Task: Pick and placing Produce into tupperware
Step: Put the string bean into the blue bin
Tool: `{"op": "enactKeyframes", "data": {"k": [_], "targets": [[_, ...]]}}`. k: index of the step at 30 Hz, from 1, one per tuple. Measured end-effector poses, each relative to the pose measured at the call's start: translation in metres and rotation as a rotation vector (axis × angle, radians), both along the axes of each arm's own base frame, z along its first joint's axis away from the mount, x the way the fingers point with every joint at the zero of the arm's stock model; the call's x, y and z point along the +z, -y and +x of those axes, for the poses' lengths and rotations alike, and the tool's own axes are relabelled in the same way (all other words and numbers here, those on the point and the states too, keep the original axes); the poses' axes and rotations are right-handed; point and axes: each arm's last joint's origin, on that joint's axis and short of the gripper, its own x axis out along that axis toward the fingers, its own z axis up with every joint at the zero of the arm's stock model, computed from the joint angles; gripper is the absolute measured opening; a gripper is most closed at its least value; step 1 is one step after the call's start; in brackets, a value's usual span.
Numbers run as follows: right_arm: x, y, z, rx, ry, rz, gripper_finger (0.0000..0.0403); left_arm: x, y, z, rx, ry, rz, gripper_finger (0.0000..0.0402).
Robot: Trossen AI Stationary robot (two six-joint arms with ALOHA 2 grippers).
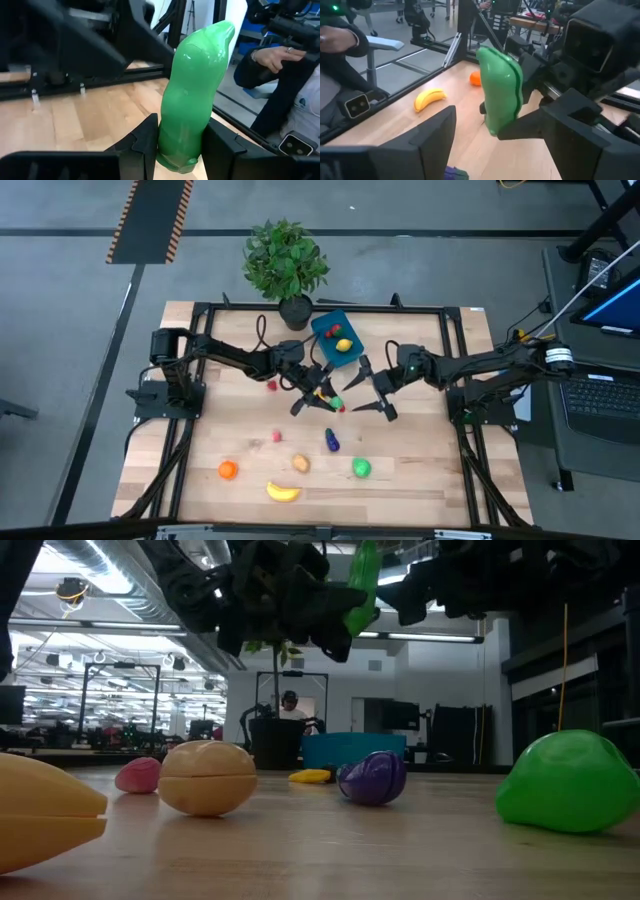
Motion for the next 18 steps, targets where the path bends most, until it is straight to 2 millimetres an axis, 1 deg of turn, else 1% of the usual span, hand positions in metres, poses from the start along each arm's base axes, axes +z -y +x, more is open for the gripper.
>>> {"op": "enactKeyframes", "data": {"k": [4, 9, 13, 18], "targets": [[-0.008, 0.0, 0.009, 0.005, 0.009, -0.011, 0.0283, 0.001, 0.0, 0.001, -0.009, 0.003, 0.001, 0.011], [-0.004, 0.0, 0.028, 0.01, 0.016, -0.015, 0.0283, 0.001, 0.0, 0.001, -0.01, 0.002, 0.002, 0.011], [0.0, -0.004, 0.043, 0.035, 0.024, -0.032, 0.0283, 0.0, 0.0, 0.001, -0.011, -0.007, 0.001, 0.0112], [-0.002, -0.006, 0.054, 0.08, 0.009, -0.023, 0.0283, 0.0, 0.001, 0.0, -0.029, -0.004, 0.007, 0.011]]}}
